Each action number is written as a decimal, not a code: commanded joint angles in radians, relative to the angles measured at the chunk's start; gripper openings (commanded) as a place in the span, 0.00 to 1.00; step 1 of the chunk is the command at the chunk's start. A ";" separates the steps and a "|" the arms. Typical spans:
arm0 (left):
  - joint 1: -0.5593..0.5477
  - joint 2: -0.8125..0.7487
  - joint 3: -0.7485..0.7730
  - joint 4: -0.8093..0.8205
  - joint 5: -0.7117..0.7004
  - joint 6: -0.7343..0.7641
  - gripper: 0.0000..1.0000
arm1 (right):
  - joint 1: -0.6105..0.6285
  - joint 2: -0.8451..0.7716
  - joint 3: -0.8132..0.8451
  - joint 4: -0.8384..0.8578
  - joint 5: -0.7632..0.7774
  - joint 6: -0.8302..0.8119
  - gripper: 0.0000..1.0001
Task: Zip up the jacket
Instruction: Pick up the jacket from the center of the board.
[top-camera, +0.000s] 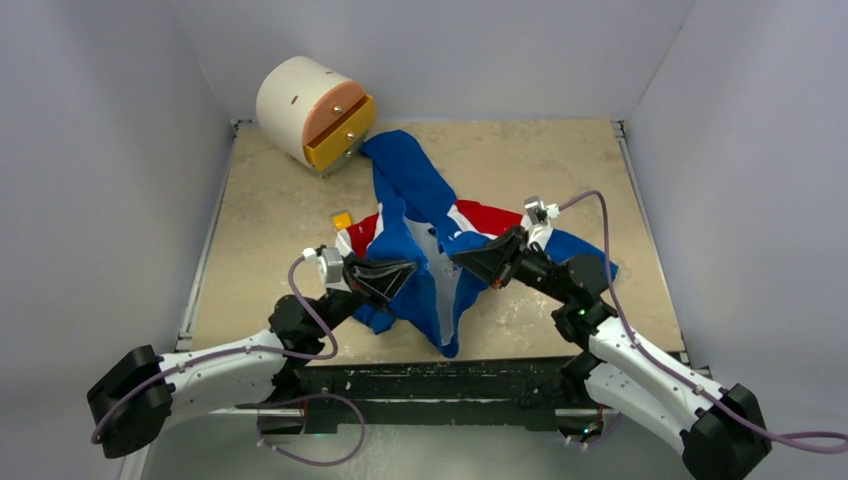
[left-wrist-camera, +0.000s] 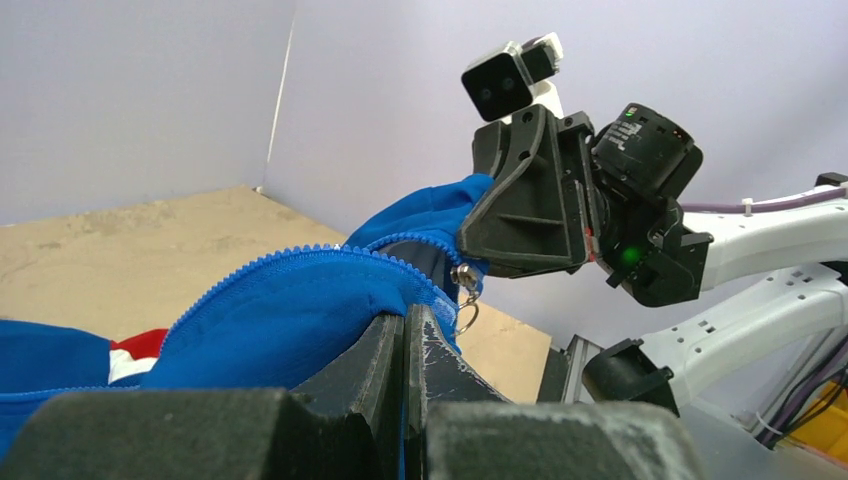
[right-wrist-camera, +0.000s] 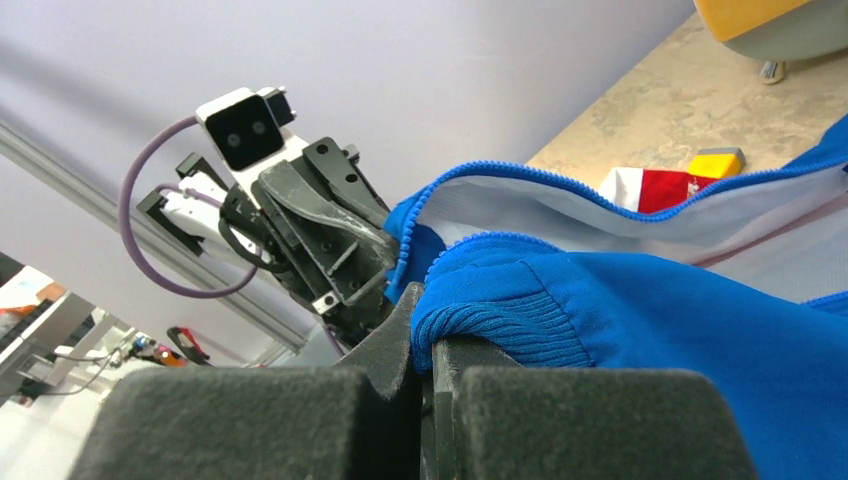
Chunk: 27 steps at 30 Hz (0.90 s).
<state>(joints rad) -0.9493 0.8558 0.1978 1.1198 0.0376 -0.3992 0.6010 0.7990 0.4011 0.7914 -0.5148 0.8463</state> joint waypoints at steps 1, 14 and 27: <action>0.004 0.027 0.009 0.106 -0.032 0.025 0.00 | 0.003 0.000 0.002 0.107 0.017 0.037 0.00; 0.004 0.105 0.033 0.169 -0.093 0.008 0.00 | 0.019 0.027 0.013 0.078 0.078 0.051 0.00; 0.004 0.167 0.062 0.206 -0.072 -0.004 0.00 | 0.026 0.068 0.023 0.111 0.064 0.067 0.00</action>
<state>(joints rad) -0.9493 1.0164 0.2119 1.2507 -0.0380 -0.4007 0.6174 0.8627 0.4011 0.8288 -0.4576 0.8986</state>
